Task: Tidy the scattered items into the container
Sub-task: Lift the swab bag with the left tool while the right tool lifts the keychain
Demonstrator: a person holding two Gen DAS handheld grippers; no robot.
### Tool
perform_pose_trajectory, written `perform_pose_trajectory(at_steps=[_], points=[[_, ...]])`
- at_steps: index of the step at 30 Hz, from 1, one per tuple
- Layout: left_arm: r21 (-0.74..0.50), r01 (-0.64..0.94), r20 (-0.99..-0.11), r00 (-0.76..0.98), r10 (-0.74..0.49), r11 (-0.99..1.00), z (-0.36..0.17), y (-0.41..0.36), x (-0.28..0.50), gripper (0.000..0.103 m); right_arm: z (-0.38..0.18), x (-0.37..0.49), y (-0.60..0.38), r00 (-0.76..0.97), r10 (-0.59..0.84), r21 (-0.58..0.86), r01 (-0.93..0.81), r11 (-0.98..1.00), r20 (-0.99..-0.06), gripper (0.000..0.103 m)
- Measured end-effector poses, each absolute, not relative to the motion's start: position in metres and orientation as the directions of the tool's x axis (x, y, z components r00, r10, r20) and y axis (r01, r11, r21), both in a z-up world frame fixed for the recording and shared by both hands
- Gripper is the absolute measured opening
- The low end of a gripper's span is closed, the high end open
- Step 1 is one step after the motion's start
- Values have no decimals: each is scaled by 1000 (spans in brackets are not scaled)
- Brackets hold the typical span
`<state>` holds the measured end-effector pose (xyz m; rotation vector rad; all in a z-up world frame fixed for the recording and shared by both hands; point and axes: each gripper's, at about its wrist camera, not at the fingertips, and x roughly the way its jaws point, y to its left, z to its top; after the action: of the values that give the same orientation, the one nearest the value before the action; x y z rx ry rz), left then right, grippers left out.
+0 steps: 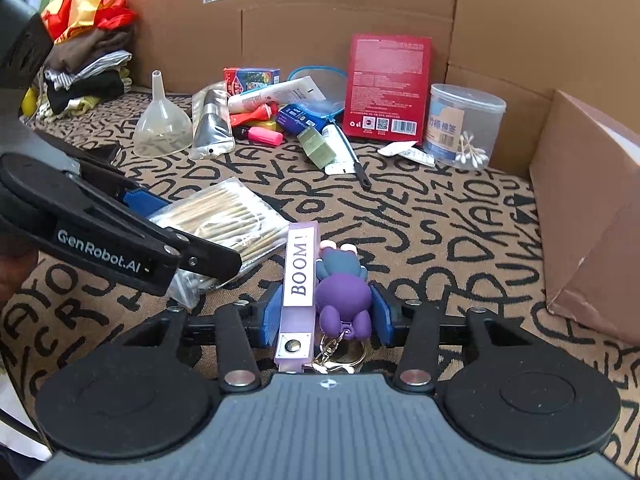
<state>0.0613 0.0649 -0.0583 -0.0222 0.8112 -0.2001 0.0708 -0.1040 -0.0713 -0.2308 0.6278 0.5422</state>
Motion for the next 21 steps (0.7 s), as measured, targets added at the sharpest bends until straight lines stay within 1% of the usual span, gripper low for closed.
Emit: perform_pose_trajectory(at_steps=[5, 9, 12, 13, 14, 15, 21], points=[[-106, 167, -716, 671, -192, 980, -56, 59, 57, 61, -68, 69, -113, 666, 417, 9, -525, 851, -619, 51], [-120, 172, -714, 669, -205, 978, -54, 52, 56, 61, -67, 66, -121, 670, 409, 23, -505, 863, -619, 50], [-125, 178, -713, 668, -213, 976, -53, 45, 56, 61, -67, 66, -129, 674, 403, 41, -485, 874, -619, 47], [-127, 178, -714, 666, -215, 976, -53, 43, 57, 61, -67, 66, -131, 676, 402, 46, -479, 877, -618, 39], [-130, 181, -715, 664, -218, 975, -53, 41, 57, 61, -67, 66, -134, 677, 400, 52, -473, 880, -618, 33], [-133, 186, -716, 661, -224, 974, -53, 39, 58, 60, -67, 66, -135, 679, 399, 54, -470, 881, -616, 32], [-116, 202, -721, 656, -222, 973, -53, 24, 63, 61, -69, 69, -142, 689, 399, 62, -459, 886, -606, 32]])
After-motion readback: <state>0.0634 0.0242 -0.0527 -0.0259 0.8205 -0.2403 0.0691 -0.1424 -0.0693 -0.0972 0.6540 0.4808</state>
